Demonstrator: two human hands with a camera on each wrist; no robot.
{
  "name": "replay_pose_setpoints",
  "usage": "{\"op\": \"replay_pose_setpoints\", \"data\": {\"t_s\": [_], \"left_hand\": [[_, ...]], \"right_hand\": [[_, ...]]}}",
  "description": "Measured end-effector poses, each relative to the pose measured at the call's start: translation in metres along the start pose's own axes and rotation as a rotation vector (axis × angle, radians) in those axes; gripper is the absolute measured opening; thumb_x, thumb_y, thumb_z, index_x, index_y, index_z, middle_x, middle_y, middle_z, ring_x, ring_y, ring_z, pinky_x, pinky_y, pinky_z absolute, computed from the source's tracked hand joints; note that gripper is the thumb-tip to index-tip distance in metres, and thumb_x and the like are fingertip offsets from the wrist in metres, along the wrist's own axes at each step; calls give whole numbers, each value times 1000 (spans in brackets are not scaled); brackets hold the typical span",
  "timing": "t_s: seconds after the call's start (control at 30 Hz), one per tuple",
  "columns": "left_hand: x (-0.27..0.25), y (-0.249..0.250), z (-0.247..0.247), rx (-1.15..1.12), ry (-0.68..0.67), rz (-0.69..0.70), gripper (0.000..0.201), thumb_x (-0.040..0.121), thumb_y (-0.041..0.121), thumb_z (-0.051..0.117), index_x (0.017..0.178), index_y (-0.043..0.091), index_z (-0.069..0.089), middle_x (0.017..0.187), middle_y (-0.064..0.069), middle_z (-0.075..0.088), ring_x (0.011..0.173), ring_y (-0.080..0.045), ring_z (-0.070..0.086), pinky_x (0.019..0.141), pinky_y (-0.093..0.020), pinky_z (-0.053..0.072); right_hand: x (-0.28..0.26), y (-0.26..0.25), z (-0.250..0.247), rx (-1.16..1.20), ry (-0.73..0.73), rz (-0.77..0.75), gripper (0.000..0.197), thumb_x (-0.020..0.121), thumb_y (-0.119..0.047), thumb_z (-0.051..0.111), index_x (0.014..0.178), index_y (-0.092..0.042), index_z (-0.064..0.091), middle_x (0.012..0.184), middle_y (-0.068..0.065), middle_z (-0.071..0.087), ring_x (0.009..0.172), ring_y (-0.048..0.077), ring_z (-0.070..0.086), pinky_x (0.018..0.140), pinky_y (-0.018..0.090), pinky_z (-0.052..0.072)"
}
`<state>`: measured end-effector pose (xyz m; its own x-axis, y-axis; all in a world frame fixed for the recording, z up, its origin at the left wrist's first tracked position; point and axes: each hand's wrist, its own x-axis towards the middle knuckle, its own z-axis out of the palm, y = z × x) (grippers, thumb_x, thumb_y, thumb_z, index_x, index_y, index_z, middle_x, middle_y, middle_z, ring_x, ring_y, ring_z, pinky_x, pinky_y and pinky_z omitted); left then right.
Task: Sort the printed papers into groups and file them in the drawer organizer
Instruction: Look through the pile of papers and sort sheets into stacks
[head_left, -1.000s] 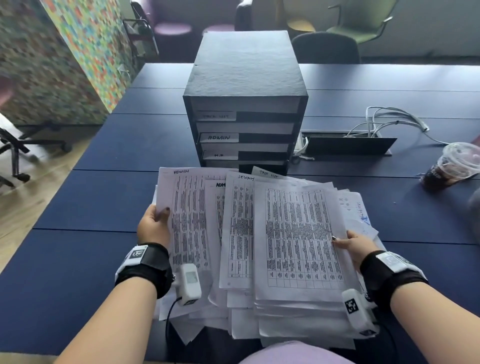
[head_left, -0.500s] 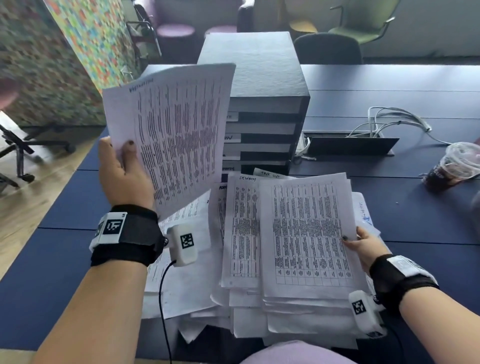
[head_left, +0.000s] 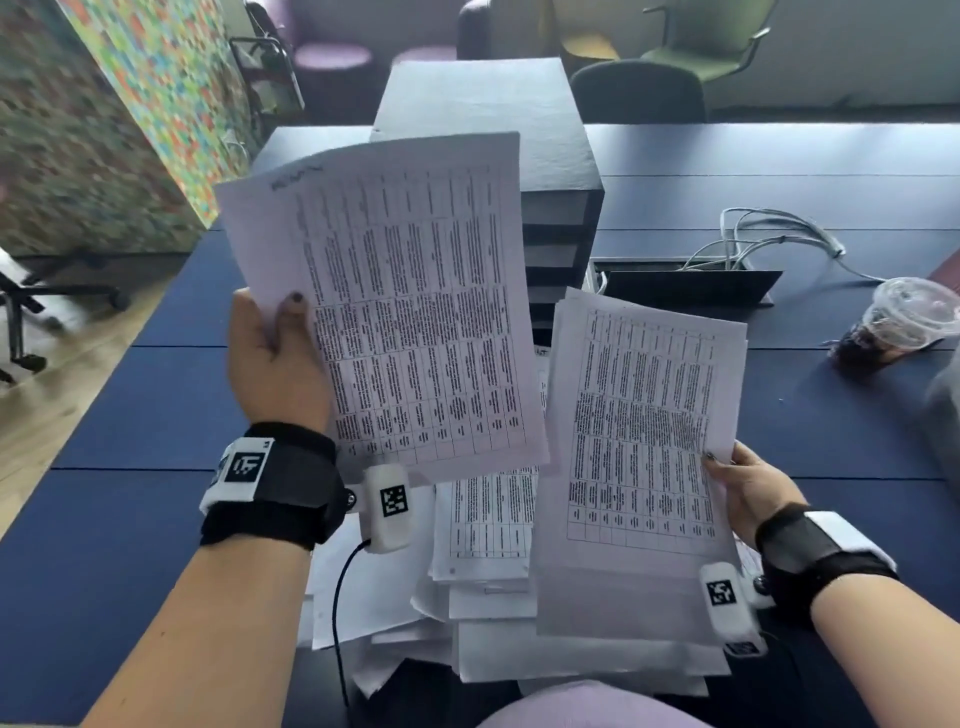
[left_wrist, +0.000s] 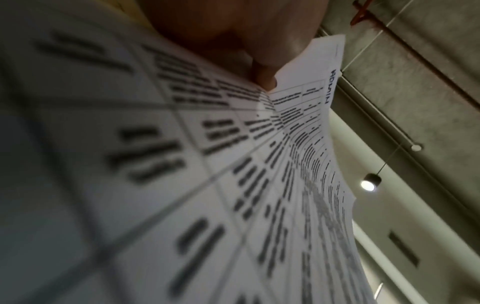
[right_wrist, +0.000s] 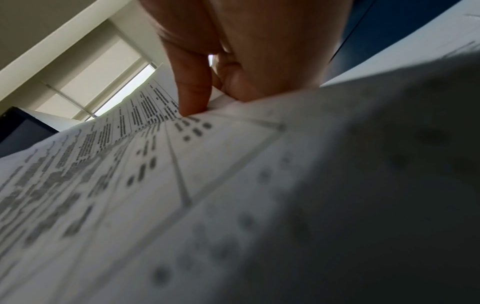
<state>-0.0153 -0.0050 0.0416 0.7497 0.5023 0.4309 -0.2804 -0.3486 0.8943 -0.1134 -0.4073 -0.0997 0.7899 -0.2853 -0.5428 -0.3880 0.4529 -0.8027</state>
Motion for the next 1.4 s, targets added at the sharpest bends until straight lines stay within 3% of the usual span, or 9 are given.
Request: {"op": "replay_pose_setpoints", "data": {"t_s": [0.17,0.33,0.53,0.63,0.7,0.93,1.13,1.23,1.4], "left_hand": [[-8,-36,4,256,-175,-102,23,97,24,50,109,5,55,91,-6,61,81,-20,54,67,-25,35],[-52,-66,11,371,-390,-299,10,97,15,43,96,14,53,85,-4,59,78,-26,54,64,-27,31],[-95,-91,29,396,-812,-453,36,96,5,35,127,18,48,107,-3,58,94,-22,54,82,-26,38],[-99,-101,34,391,-927,-455,26,97,12,43,119,18,55,114,-5,62,98,-24,58,85,-27,42],[-90,-106,30,436,-828,-466,24,95,18,49,116,17,61,112,-4,60,96,-21,57,87,-27,43],[-50,-147,-28,837,-296,-757,45,80,27,69,121,14,57,132,-22,45,125,-40,38,105,-44,34],[-41,-152,-38,671,-401,-861,57,78,36,75,122,5,58,129,-15,57,113,-33,55,93,-34,44],[-37,-142,-36,623,-465,-766,38,88,30,65,114,2,63,114,-16,63,89,-27,54,73,-28,37],[-27,-114,-28,431,-345,-535,20,89,23,61,93,5,69,81,-11,64,73,-25,54,66,-32,41]], "right_hand": [[-8,-5,8,55,-58,39,33,90,8,36,102,-12,60,81,8,73,66,22,70,59,42,58],[-12,-8,17,36,-60,35,30,90,8,37,99,-10,59,77,8,73,63,21,70,56,40,58],[-2,7,29,-188,16,83,30,90,8,41,114,-2,56,72,8,69,65,23,61,65,36,53],[0,11,34,-300,40,114,32,89,14,38,111,-2,53,70,10,63,59,21,59,50,25,52],[2,13,34,-384,71,119,33,88,16,40,113,0,53,74,12,59,61,23,56,45,22,50],[8,18,29,-496,117,129,31,87,14,45,115,3,55,87,15,60,76,29,55,84,45,46],[7,20,28,-525,99,116,20,88,9,49,88,-7,60,83,16,63,78,31,58,93,54,45],[9,21,26,-537,98,121,21,88,8,51,85,-10,61,85,16,63,84,33,58,94,55,44],[9,22,25,-540,99,120,19,88,4,53,85,-12,62,86,16,65,86,34,59,93,57,45]]}}
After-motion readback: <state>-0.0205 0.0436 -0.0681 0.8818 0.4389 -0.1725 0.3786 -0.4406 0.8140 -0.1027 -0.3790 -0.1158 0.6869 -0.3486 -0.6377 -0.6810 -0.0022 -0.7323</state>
